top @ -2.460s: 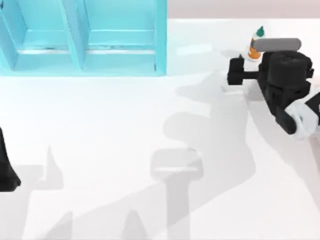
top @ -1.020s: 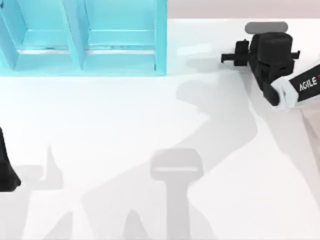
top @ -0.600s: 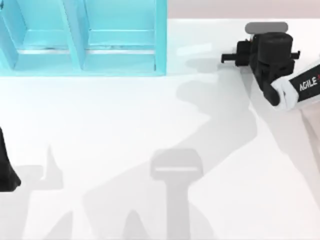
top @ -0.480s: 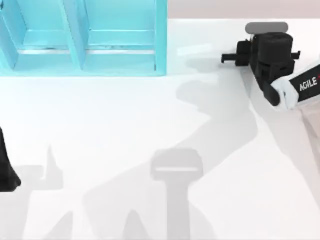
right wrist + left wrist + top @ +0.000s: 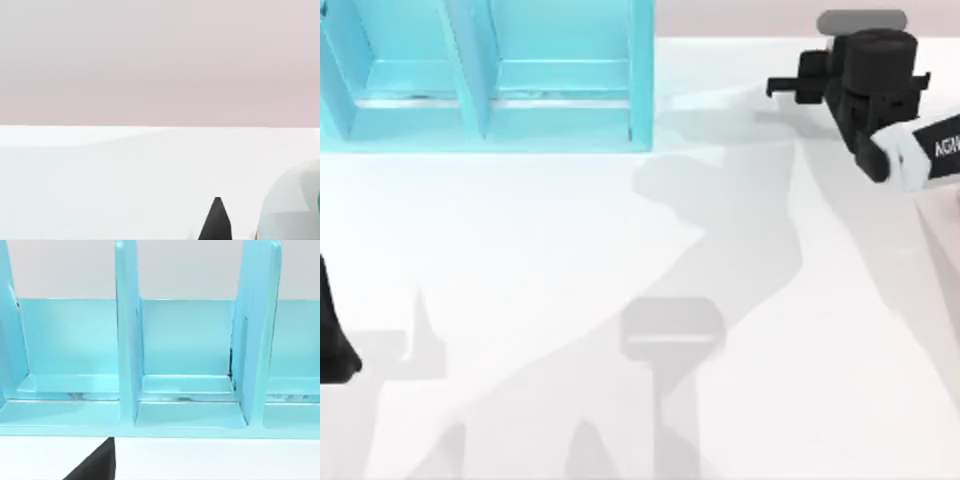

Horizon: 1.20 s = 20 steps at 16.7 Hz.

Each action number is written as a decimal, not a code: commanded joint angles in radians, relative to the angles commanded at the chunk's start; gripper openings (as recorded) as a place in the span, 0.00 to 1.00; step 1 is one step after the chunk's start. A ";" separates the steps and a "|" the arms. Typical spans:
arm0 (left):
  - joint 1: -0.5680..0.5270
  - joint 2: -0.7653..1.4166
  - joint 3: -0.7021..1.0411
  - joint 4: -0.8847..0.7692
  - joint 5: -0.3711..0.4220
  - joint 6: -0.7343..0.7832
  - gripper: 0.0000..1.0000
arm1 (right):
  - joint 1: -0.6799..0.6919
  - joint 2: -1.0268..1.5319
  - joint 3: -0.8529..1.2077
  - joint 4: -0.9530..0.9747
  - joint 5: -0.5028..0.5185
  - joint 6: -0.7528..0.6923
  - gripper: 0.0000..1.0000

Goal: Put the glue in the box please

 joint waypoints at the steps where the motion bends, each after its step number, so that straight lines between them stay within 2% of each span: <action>1: 0.000 0.000 0.000 0.000 0.000 0.000 1.00 | 0.000 -0.028 0.000 -0.031 0.000 -0.001 0.00; 5: 0.000 0.000 0.000 0.000 0.000 0.000 1.00 | 0.002 -0.133 0.005 -0.157 -0.002 -0.002 0.00; 11: 0.000 0.000 0.000 0.000 0.000 0.000 1.00 | 0.001 -0.143 0.003 -0.169 -0.003 -0.002 0.00; 13: 0.000 0.000 0.000 0.000 0.000 0.000 1.00 | -0.020 -0.161 0.015 -0.197 -0.031 -0.032 0.00; 16: 0.000 0.000 0.000 0.000 0.000 0.000 1.00 | -0.106 -0.213 0.052 -0.317 -0.148 -0.156 0.00; 20: 0.000 0.000 0.000 0.000 0.000 0.000 1.00 | -0.294 -0.295 0.103 -0.619 -0.427 -0.464 0.00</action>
